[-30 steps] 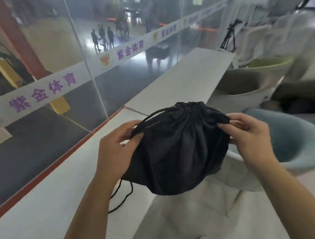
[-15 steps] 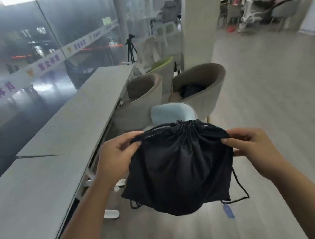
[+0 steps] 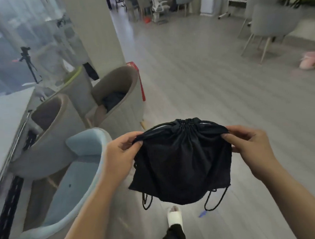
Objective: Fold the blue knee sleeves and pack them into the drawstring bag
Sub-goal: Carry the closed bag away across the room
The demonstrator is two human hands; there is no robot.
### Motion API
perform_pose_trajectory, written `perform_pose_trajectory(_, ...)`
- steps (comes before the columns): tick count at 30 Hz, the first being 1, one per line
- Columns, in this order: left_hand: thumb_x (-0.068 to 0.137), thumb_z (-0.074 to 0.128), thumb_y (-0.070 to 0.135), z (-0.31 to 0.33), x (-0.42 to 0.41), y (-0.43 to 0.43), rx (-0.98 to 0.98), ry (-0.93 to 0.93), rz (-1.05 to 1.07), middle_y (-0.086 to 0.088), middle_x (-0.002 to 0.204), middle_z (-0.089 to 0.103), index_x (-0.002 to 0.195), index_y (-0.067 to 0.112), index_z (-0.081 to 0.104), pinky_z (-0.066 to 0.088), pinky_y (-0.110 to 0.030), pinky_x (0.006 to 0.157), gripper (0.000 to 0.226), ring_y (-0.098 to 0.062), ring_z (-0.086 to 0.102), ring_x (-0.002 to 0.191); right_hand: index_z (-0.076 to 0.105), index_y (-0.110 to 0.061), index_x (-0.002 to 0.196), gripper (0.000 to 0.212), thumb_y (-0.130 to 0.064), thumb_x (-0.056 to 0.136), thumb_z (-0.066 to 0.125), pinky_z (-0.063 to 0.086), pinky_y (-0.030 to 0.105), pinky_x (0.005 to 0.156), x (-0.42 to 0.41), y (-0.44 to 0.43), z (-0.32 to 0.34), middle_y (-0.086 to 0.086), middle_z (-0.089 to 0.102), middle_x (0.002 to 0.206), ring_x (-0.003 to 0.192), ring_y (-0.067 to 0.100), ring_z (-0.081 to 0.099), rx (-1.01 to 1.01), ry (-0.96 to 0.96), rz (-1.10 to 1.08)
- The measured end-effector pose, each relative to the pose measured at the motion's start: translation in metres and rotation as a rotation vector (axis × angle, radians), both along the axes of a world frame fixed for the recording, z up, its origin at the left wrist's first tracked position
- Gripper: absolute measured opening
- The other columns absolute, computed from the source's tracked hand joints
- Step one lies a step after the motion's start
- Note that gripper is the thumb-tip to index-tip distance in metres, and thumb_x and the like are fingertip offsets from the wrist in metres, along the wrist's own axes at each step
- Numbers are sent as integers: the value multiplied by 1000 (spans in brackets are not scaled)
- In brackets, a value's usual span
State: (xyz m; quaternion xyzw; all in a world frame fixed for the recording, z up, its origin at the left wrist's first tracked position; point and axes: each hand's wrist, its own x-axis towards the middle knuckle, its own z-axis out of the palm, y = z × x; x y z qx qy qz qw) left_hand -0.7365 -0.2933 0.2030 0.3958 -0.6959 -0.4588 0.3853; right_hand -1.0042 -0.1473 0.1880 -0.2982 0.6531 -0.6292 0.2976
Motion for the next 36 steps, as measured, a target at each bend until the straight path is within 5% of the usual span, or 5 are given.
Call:
perform_pose_trajectory(7,89,64,-6,-15,-171,-113,62,63,-143,7,93,78,95,26,78,58,-41,90,36,-14,73,92,79,-17,89,26,4,89,64,60,37,71,-131,-68,14,5,79,87,80,18,72,72,-1,-245)
perform_pose_trajectory(12,89,64,-2,-10,-300,-171,141,75,-238,13,87,77,84,45,76,57,-44,85,49,-12,70,82,79,-20,89,25,1,89,65,57,44,76,-221,-100,26,1,79,87,80,17,71,61,9,-463)
perform_pose_trajectory(20,92,62,1,-33,-529,-244,216,-5,-432,0,89,77,93,31,78,57,-58,81,34,-23,67,78,79,-14,98,21,0,89,66,56,43,78,-395,-146,-2,0,79,89,79,13,72,-1,-89,-763)
perform_pose_trajectory(27,92,61,-2,-31,-724,-312,257,-62,-404,-4,83,76,92,25,79,54,-58,65,32,-23,61,64,78,-13,93,20,3,88,67,57,39,82,-593,-222,-11,-4,79,83,75,9,73,-36,-193,-744)
perform_pose_trajectory(36,91,63,-1,-32,-899,-449,249,-16,-232,-3,83,76,94,25,80,55,-49,67,31,-21,62,67,79,-11,94,19,2,89,66,57,50,91,-812,-390,-6,3,80,90,83,17,74,-15,-163,-576)
